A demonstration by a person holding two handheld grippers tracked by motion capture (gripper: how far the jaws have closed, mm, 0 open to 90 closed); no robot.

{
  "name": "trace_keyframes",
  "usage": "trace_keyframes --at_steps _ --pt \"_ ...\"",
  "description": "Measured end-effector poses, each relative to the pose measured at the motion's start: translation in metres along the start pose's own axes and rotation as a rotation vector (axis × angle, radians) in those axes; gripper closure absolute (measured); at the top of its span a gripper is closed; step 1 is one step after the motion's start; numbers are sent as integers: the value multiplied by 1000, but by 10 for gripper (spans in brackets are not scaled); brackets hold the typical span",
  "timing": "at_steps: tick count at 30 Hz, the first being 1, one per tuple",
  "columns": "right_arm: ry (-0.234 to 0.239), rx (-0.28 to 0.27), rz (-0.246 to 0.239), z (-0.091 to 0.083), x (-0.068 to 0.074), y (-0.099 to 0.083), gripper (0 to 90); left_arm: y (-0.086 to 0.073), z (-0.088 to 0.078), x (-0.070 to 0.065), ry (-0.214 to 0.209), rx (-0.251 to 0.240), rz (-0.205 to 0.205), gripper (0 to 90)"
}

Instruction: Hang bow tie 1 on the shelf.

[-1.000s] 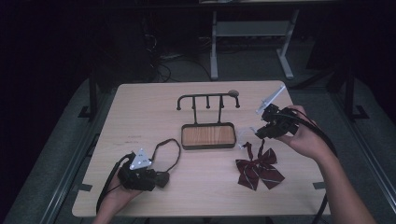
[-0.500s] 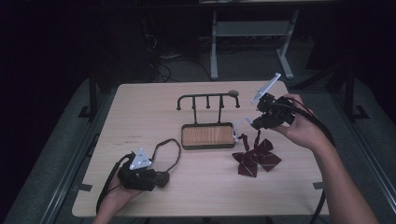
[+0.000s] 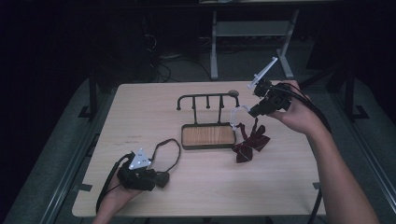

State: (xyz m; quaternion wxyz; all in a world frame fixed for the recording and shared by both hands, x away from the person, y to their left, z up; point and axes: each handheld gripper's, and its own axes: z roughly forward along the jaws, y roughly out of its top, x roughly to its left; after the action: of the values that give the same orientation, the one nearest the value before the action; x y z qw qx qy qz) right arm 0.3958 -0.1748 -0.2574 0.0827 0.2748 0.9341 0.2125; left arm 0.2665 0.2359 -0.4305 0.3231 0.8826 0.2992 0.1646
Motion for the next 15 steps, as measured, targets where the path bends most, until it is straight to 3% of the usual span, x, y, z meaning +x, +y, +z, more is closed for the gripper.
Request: trace_keyframes --at_steps 15 --pt "-5 14 47 -1 -19 20 849 0 -1 0 -3 7 9 270"
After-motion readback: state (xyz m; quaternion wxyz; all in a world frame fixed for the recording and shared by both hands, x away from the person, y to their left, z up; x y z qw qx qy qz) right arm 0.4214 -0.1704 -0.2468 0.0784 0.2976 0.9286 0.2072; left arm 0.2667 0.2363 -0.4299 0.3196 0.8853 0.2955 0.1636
